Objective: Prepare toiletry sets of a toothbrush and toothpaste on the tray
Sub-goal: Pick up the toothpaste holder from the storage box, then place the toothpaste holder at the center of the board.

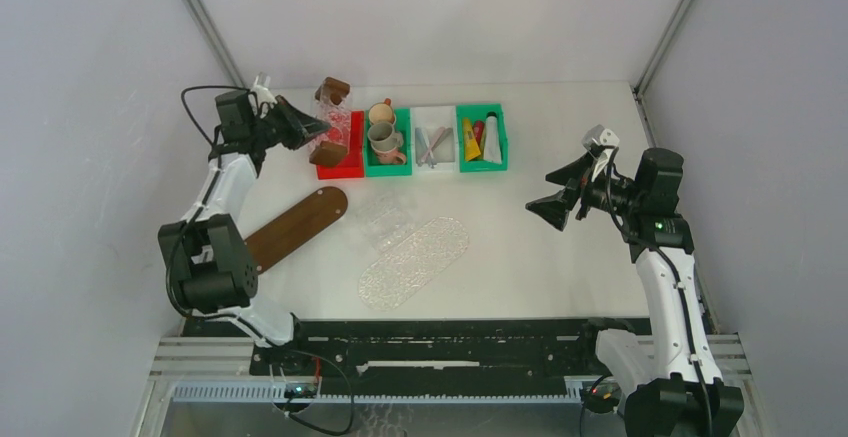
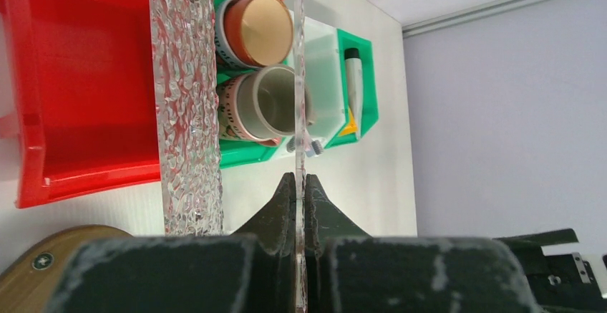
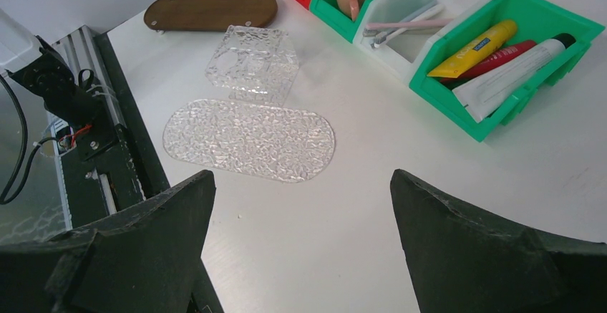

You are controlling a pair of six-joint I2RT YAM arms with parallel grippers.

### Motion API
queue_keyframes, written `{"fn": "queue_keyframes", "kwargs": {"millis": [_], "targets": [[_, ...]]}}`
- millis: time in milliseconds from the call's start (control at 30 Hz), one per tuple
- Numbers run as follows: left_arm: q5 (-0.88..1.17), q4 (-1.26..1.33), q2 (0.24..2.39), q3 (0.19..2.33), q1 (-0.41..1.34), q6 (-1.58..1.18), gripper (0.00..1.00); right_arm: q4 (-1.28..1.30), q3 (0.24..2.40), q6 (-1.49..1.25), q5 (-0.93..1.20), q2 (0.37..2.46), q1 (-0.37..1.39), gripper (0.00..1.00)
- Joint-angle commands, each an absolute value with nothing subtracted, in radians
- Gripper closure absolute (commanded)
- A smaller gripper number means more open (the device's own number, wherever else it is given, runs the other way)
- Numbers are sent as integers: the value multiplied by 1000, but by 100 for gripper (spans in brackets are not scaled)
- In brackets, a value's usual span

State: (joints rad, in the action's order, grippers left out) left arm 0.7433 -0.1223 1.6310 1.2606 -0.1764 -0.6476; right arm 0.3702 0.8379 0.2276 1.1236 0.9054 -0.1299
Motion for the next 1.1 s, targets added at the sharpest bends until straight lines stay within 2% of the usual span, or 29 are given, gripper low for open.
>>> {"fn": "queue_keyframes", "kwargs": {"millis": [0, 267, 700, 1067], "targets": [[811, 29, 1489, 1205, -183, -711, 100, 364, 839, 251, 1132, 893, -125, 0], [855, 95, 1347, 1101, -156, -762, 100, 368, 839, 256, 1149, 894, -123, 0], [824, 250, 1108, 943, 3, -859, 100, 393, 838, 288, 1233, 907, -136, 0], [687, 349, 941, 815, 231, -921, 100, 368, 831, 260, 1295, 905, -137, 0]]}}
